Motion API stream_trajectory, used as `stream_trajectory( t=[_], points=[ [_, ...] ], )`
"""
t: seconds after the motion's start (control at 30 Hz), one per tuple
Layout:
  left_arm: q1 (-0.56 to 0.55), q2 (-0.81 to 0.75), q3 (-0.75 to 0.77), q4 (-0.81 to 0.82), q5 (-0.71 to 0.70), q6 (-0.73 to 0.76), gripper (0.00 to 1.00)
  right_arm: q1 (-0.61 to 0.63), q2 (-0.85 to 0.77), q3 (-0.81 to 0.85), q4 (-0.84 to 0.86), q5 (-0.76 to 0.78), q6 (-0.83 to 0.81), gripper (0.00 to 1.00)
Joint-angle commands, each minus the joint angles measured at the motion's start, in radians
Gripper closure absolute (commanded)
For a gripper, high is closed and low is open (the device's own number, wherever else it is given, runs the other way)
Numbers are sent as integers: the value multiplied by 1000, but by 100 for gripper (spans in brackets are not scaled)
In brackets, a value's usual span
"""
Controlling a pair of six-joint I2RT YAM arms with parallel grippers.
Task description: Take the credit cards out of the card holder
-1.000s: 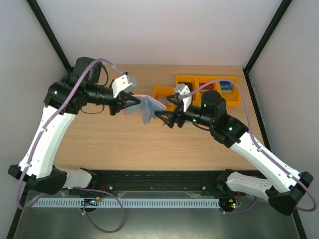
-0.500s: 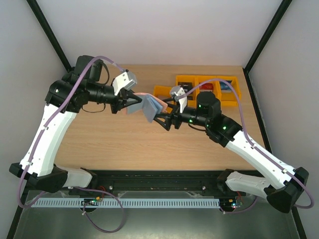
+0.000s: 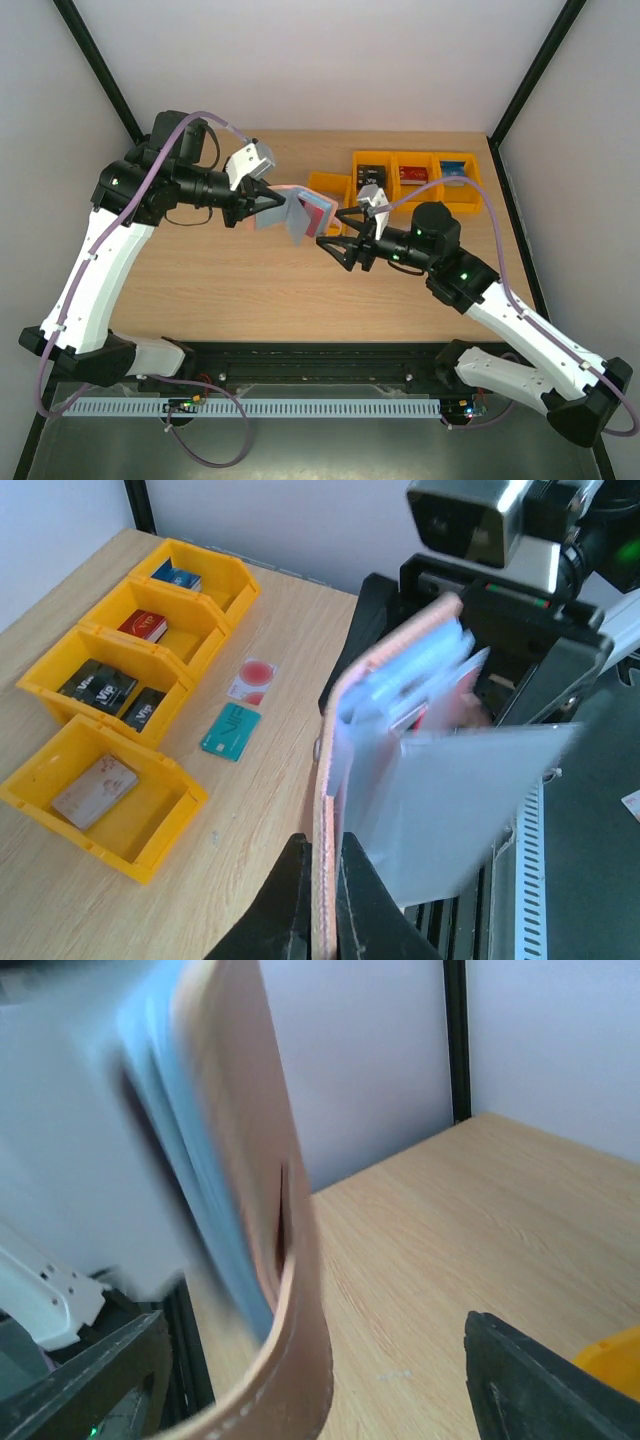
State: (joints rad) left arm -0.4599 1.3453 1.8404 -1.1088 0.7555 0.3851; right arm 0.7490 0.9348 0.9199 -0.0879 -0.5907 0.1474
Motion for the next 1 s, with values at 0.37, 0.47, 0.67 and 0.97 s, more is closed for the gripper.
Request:
stream_trajectory(
  t=[0.37,0.47,0.67,0.97],
  points=[
    [-3,-4,13,2,44,11,98,0,-2,5,183,53,114,34],
    [-3,-7,11,-4,40,18,98,-1,11,-2,188,72,120,38],
    [-3,-8,0,-5,54,21,98,0,22,-5,191,124,135,44],
    [-23,11,-31,-15,85,44,98,4,114,30,273,22,166,48]
  ],
)
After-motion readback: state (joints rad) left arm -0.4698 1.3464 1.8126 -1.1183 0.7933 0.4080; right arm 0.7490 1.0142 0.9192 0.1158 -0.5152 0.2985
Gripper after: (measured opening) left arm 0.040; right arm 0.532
